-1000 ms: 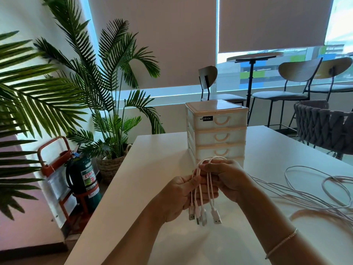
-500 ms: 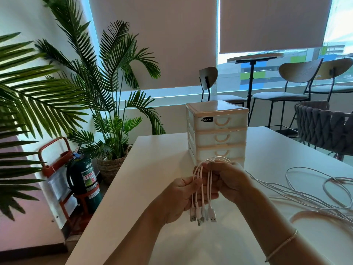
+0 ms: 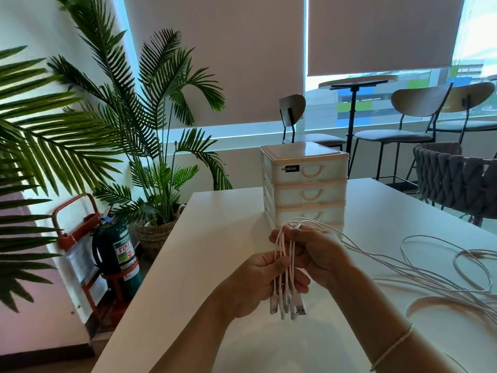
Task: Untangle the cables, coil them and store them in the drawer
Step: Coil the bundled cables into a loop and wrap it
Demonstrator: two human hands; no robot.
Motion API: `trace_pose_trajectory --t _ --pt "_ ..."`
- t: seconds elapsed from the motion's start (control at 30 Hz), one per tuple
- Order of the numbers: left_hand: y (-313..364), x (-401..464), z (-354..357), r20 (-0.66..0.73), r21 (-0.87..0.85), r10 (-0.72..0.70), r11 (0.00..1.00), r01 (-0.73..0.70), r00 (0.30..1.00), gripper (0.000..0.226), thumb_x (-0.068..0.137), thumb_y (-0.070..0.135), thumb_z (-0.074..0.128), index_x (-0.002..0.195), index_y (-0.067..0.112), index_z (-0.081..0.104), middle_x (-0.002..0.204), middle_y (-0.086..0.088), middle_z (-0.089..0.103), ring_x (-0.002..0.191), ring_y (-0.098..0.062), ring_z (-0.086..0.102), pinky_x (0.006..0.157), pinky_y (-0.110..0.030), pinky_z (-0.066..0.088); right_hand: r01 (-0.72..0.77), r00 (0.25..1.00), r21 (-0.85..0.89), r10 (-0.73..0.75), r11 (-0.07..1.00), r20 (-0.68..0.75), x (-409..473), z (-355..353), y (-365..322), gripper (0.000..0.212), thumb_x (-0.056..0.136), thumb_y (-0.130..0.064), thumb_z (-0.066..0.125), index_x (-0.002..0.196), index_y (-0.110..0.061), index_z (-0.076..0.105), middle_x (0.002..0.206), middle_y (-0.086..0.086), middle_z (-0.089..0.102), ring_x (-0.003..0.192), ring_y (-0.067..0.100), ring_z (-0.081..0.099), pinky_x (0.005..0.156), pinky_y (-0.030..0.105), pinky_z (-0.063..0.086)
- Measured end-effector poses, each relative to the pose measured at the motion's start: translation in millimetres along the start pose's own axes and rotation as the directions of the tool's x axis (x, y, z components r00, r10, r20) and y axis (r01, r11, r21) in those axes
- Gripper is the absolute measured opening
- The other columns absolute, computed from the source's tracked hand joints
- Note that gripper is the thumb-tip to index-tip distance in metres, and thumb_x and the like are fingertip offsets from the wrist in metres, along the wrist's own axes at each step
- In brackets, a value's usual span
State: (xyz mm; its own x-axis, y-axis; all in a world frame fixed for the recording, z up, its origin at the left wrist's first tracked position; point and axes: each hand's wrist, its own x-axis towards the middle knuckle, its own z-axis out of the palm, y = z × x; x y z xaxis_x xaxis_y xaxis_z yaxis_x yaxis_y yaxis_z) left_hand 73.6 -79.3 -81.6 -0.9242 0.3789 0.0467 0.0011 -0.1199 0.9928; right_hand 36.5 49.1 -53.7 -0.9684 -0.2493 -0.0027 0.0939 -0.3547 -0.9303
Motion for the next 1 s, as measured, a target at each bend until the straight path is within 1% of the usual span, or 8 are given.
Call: trace_pose_trajectory --t 0.13,0.5,0.63,0.7,0.77,0.83,0.93,1.0 --pt "2 -1 0 -0.001 0.019 -0.014 1.000 0.014 1.000 0.025 0.098 0.010 0.034 0.091 0.006 0.058 0.074 -0.005 0.069 0.070 -0.019 0.068 0.066 -0.027 0.055 -0.015 1.000 0.038 0.015 0.999 0.016 -3 2 -3 0.019 0.088 -0.005 0.056 0.070 0.001 0.061 0.069 0.013 0.069 0.064 0.024 0.064 0.052 0.028 0.053" --pt "4 -2 6 -0.003 0.059 -0.030 0.998 0.030 1.000 0.017 0.098 0.007 0.035 0.094 0.006 0.052 0.063 0.002 0.061 0.059 -0.013 0.061 0.073 -0.033 0.053 -0.070 0.997 0.075 0.067 0.995 0.038 1 -2 -5 0.022 0.091 -0.002 0.048 0.075 -0.001 0.063 0.064 0.009 0.071 0.059 0.015 0.069 0.054 0.028 0.056" --pt "4 0 11 -0.074 0.045 -0.017 0.999 0.020 0.997 0.027 0.100 0.015 0.034 0.081 0.007 0.051 0.050 0.007 0.043 0.046 -0.009 0.041 0.058 -0.025 0.050 -0.071 0.998 0.056 0.070 0.996 0.005 1 -3 -8 0.023 0.092 -0.013 0.051 0.077 0.001 0.062 0.063 0.010 0.069 0.055 0.018 0.066 0.046 0.026 0.052" --pt "3 1 10 -0.097 0.033 -0.024 0.999 0.027 0.995 0.030 0.100 0.018 0.033 0.080 0.008 0.051 0.048 0.008 0.036 0.043 -0.007 0.035 0.054 -0.023 0.045 -0.063 0.994 -0.103 0.053 0.993 -0.098 0 -5 -11 0.032 0.093 -0.027 0.052 0.076 -0.002 0.064 0.061 0.010 0.068 0.053 0.020 0.065 0.051 0.028 0.055" --pt "4 1 6 -0.128 -0.006 -0.046 0.999 0.045 0.991 0.032 0.101 0.020 0.032 0.076 0.009 0.049 0.045 0.009 0.032 0.039 -0.006 0.029 0.049 -0.022 0.040 -0.073 0.970 -0.538 -0.065 0.840 -0.233 0 -12 -14 0.048 0.092 -0.045 0.047 0.072 -0.007 0.067 0.061 0.008 0.069 0.057 0.022 0.066 0.063 0.034 0.056" --pt "6 0 1 -0.153 -0.018 -0.077 0.997 0.075 0.985 0.034 0.101 0.021 0.031 0.073 0.010 0.047 0.045 0.009 0.027 0.037 -0.006 0.025 0.046 -0.022 0.036 -0.079 0.896 -0.906 -0.370 0.415 -0.248 -1 -16 -16 0.054 0.091 -0.056 0.039 0.076 -0.013 0.068 0.075 0.008 0.072 0.073 0.025 0.066 0.072 0.035 0.052" --pt "10 -2 -4 -0.141 -0.002 -0.120 0.993 0.121 0.983 0.036 0.101 0.023 0.032 0.069 0.011 0.045 0.044 0.008 0.026 0.036 -0.006 0.024 0.042 -0.020 0.032 0.206 0.787 -0.971 -0.609 0.120 0.092 -1 -11 -13 0.048 0.087 -0.060 0.041 0.088 -0.020 0.068 0.096 -0.001 0.070 0.094 0.020 0.060 0.080 0.034 0.045" --pt "13 -4 -5 -0.130 0.022 -0.126 0.991 0.130 0.983 0.037 0.100 0.023 0.034 0.066 0.012 0.044 0.043 0.008 0.024 0.036 -0.007 0.022 0.042 -0.020 0.028 0.427 0.806 -0.904 -0.468 0.033 0.364 3 -4 -9 0.043 0.086 -0.059 0.041 0.085 -0.024 0.067 0.093 -0.009 0.067 0.094 0.009 0.053 0.090 0.036 0.039"
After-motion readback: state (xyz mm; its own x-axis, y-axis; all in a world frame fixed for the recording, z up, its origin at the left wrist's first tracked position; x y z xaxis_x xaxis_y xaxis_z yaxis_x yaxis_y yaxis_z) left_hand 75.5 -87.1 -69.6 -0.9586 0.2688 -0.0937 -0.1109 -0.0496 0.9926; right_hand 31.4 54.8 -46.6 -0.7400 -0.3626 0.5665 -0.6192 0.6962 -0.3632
